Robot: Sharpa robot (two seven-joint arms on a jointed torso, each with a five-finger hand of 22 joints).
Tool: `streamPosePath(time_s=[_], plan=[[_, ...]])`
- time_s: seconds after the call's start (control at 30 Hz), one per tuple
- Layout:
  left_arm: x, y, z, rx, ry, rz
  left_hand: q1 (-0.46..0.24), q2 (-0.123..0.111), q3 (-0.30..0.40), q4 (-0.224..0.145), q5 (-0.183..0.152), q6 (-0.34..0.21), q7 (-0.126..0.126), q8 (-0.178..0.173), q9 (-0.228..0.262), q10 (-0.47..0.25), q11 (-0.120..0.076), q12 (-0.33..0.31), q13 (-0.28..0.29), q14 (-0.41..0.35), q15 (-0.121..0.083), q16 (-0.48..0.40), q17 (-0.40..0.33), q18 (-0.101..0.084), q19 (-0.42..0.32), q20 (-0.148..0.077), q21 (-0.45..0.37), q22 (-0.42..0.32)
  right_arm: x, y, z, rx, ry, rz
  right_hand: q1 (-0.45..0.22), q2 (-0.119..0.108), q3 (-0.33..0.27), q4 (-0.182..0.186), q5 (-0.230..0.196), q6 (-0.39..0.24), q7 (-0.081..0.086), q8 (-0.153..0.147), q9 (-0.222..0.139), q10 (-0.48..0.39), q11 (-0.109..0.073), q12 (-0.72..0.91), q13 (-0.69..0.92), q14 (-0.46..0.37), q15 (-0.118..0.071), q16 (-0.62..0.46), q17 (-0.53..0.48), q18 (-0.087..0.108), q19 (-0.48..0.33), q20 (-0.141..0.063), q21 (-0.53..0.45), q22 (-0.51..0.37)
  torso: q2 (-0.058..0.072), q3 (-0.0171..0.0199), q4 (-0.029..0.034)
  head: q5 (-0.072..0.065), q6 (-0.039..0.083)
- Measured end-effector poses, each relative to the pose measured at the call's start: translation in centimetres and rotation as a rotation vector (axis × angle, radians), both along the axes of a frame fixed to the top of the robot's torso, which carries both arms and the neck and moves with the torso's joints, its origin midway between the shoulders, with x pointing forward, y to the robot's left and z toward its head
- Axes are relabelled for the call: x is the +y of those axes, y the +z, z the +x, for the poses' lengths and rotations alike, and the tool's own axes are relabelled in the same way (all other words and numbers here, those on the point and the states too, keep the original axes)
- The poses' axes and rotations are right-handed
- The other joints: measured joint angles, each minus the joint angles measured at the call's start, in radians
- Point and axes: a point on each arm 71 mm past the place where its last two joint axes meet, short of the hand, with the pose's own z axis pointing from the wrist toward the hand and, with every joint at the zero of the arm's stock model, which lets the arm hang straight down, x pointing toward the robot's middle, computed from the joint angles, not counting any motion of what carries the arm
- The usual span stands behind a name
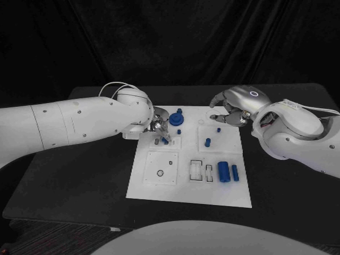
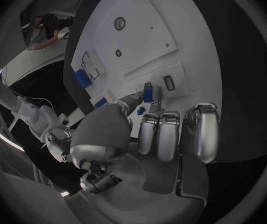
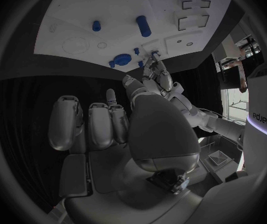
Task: Assemble the parts on the task board
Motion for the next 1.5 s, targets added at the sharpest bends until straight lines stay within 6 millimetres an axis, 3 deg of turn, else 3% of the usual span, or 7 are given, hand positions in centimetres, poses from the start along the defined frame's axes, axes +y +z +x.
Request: streamPosePath(time_s=[0.8, 0.9, 0.97, 1.03, 1.13, 1.27, 1.5], plan=[[0.20, -0.34, -0.25, 0.008, 0.001, -0.003, -0.009, -0.004, 0.002, -0.003, -0.002, 0.002, 0.001, -0.002, 0.001, 0.000, 0.000, 0.000, 0.000, 0.000, 0.000, 0.000, 0.000, 0.000, 0.000, 0.000, -0.004, 0.000, -0.09, -0.28, -0.02, 0.011, -0.005, -0.008, 0.004, 0.004, 0.000, 0.000, 0.004, 0.000, 0.000, 0.000, -0.002, 0.000, 0.000, 0.000, -0.001, 0.000, 0.000, 0.000, 0.000, 0.000, 0.000, 0.000, -0.004, 0.000, -0.001, 0.0006, -0.0004, 0.002, 0.000], [0.25, -0.35, -0.25, 0.008, 0.002, -0.003, -0.026, 0.004, -0.008, 0.008, -0.067, 0.003, 0.000, -0.004, 0.007, -0.001, -0.006, 0.000, 0.000, 0.000, 0.000, 0.000, 0.000, 0.000, 0.000, 0.000, -0.008, 0.000, -0.10, -0.30, -0.02, 0.012, -0.005, -0.009, 0.004, 0.004, 0.000, 0.000, 0.004, 0.000, 0.000, 0.000, -0.002, 0.000, 0.000, 0.000, -0.001, 0.000, 0.000, 0.000, 0.000, 0.000, 0.000, 0.000, -0.004, 0.000, -0.001, 0.0005, -0.0003, 0.003, 0.000], [0.34, -0.36, -0.24, 0.008, 0.004, -0.003, -0.052, 0.008, -0.026, 0.026, -0.111, 0.034, -0.031, -0.011, 0.008, 0.000, -0.007, 0.000, 0.000, 0.000, 0.000, 0.000, 0.000, 0.000, 0.000, 0.000, -0.008, 0.000, -0.10, -0.32, -0.02, 0.013, -0.006, -0.010, 0.004, 0.004, 0.000, 0.000, 0.004, 0.000, 0.000, 0.000, -0.003, 0.000, 0.000, 0.000, -0.002, 0.000, 0.000, 0.000, 0.000, 0.000, 0.000, 0.000, -0.004, 0.000, -0.001, 0.0003, -0.0002, 0.003, 0.000], [0.37, -0.38, -0.24, 0.008, 0.005, -0.003, -0.074, 0.009, -0.044, 0.043, -0.141, 0.043, -0.039, -0.020, 0.008, 0.000, -0.007, 0.000, 0.000, 0.000, 0.000, 0.000, 0.000, 0.000, 0.000, 0.000, -0.013, 0.000, -0.10, -0.33, -0.02, 0.014, -0.006, -0.011, 0.006, 0.006, 0.000, 0.000, 0.008, 0.000, 0.000, 0.000, -0.004, 0.000, 0.000, -0.002, -0.003, 0.000, 0.000, 0.000, 0.000, 0.000, -0.002, 0.002, -0.004, 0.000, 0.000, 0.0000, -0.0001, 0.003, 0.000], [0.37, -0.46, -0.27, 0.010, 0.005, -0.003, -0.107, 0.013, -0.071, 0.071, -0.181, 0.036, -0.034, -0.043, 0.000, 0.000, -0.007, 0.000, 0.000, 0.000, 0.000, 0.000, 0.000, 0.000, 0.000, 0.000, -0.019, 0.000, -0.10, -0.36, -0.01, 0.015, -0.007, -0.012, 0.009, 0.009, 0.000, 0.000, 0.008, 0.000, 0.000, 0.000, -0.005, 0.000, 0.000, -0.005, -0.005, 0.000, 0.000, 0.000, -0.001, 0.000, -0.004, 0.004, -0.004, 0.000, 0.000, 0.0000, -0.0001, 0.002, 0.000], [0.42, -0.67, -0.34, 0.013, 0.006, -0.001, -0.145, 0.009, -0.107, 0.106, -0.207, 0.039, -0.025, -0.074, -0.016, 0.000, -0.007, 0.000, 0.000, 0.000, 0.000, 0.000, 0.000, 0.000, 0.000, 0.000, -0.027, 0.000, -0.12, -0.40, -0.01, 0.018, -0.007, -0.015, 0.009, 0.009, 0.000, 0.000, 0.008, 0.000, 0.000, 0.000, -0.005, 0.000, 0.000, -0.005, -0.007, 0.000, 0.000, 0.000, -0.002, 0.000, -0.004, 0.004, -0.004, 0.000, 0.000, -0.0001, 0.0000, 0.002, 0.000], [0.51, -0.71, -0.34, 0.014, 0.007, 0.000, -0.175, 0.020, -0.136, 0.130, -0.207, 0.062, -0.023, -0.084, -0.022, 0.000, 0.000, 0.000, 0.000, 0.000, 0.000, 0.000, 0.000, 0.000, 0.004, 0.004, -0.031, 0.000, -0.15, -0.44, 0.00, 0.020, -0.008, -0.018, 0.009, 0.009, 0.000, 0.000, 0.012, 0.003, 0.003, 0.000, -0.006, 0.000, 0.000, -0.005, -0.007, 0.003, 0.003, 0.000, -0.002, 0.000, -0.004, 0.004, -0.008, 0.000, 0.000, 0.0000, 0.0000, 0.002, 0.000]])
